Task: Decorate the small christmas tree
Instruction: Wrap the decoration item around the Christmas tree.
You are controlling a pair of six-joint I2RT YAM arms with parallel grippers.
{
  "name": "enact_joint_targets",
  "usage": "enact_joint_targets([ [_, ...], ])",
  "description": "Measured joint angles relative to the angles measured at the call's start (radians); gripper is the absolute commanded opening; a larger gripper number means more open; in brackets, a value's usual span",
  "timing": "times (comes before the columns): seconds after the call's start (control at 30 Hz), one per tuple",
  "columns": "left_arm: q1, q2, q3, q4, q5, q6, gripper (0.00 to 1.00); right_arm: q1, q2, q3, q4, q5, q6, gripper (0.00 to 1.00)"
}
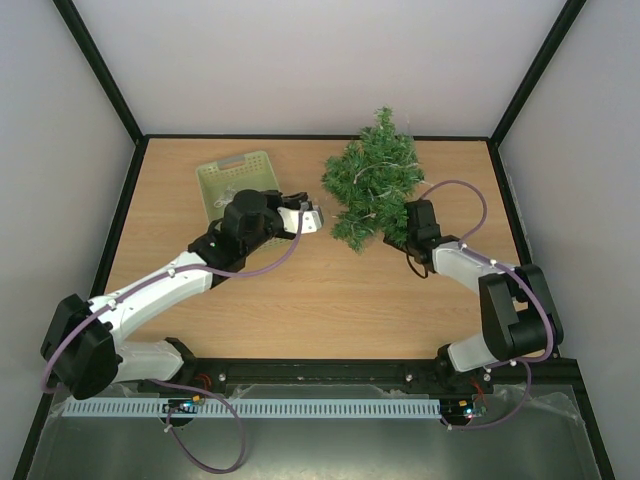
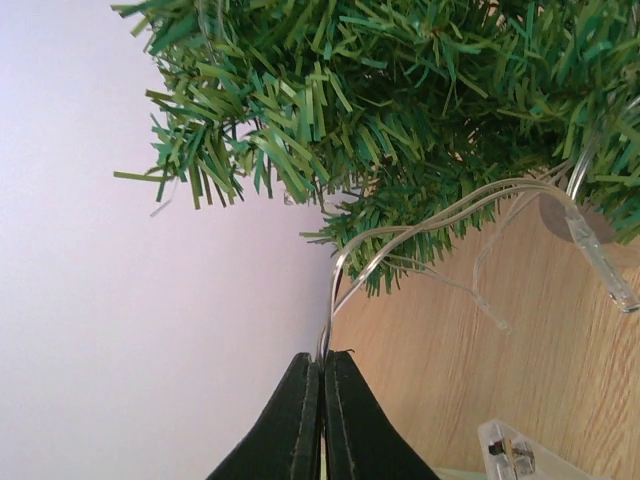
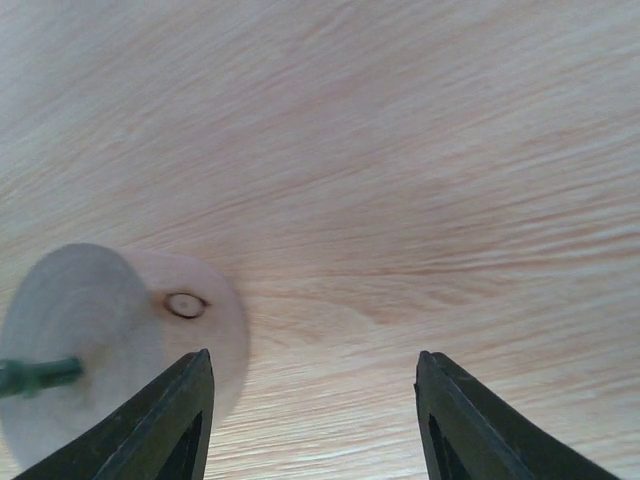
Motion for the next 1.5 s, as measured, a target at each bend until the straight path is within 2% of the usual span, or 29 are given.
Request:
enact_joint_targets([
  [0.1, 0.0, 0.0, 0.004, 0.003, 0.011, -0.003, 0.02, -0.007, 0.0, -0.021, -0.002, 0.036, 0.011, 0.56],
  [0.23, 0.005, 0.0, 0.004, 0.003, 0.022, -0.004, 0.02, -0.011, 0.0, -0.032, -0.006, 0.06, 0.024, 0.65],
  [0.43, 0.013, 0.0, 0.004, 0.003, 0.029, -0.005, 0.02, -0.011, -0.048, -0.064, -0.01, 0.099, 0.034, 0.67],
  [0.63, 0.017, 0.0, 0.004, 0.003, 0.031, -0.011, 0.02, -0.026, -0.098, -0.065, -0.022, 0.238, 0.044, 0.7],
  [0.9, 0.017, 0.003, 0.004, 0.004, 0.036, -0.018, 0.02, -0.055, -0.119, -0.066, -0.087, 0.367, 0.043, 0.7],
  [1.13, 0.017, 0.008, 0.003, 0.004, 0.039, -0.02, 0.02, -0.061, -0.231, 0.0, -0.2, 0.435, 0.005, 0.69],
  [1.5, 0.017, 0.01, 0.003, 0.004, 0.041, -0.02, 0.02, -0.063, -0.425, 0.126, -0.299, 0.439, -0.065, 0.64],
])
